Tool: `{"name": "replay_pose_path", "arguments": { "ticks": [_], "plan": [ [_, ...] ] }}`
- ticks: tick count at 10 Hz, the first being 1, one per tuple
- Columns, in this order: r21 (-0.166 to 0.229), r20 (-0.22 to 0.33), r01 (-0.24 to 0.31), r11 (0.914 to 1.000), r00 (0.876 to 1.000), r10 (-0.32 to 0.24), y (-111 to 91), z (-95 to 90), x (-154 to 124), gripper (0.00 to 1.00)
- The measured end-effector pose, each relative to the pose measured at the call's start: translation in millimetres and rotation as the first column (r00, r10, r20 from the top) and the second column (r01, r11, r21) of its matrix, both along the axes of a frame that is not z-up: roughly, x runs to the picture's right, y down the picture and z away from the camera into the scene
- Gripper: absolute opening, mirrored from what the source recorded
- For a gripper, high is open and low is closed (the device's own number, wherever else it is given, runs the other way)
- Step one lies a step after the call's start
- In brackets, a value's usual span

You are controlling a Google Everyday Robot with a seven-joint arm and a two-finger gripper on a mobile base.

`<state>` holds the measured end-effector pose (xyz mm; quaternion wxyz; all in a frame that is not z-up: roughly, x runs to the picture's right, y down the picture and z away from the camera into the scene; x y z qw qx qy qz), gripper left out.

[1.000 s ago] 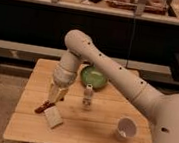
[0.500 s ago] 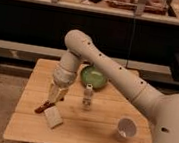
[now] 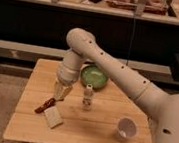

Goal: Place the ceramic cup in the ceramic bowl

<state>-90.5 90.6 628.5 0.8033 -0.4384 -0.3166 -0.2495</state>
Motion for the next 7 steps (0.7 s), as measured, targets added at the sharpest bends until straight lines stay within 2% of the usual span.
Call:
{"name": "replay_pose_path", "arguments": {
  "ticks": [1,2,3,4,5,6,7],
  "plan": [
    [0.099,-0.096,0.014,0.995,0.995,-0.004,-21,17.5,40,0.04],
    [0.169,-0.155,0.024,0.9853,0.988,0.002,-36,25.1,68,0.04],
    [0.244,-0.206,0.028,0.9693,0.978,0.024,-50,30.8,95,0.04],
    [0.318,-0.251,0.011,0.9479,0.965,0.073,-63,32.3,124,0.04],
    [0.403,-0.286,-0.046,0.914,0.942,0.173,-76,27.9,160,0.04],
    [0.447,-0.299,-0.103,0.8884,0.919,0.257,-79,21.0,182,0.04],
    [0.473,-0.318,-0.176,0.863,0.88,0.354,-75,10.5,207,0.04]
  ]
}}
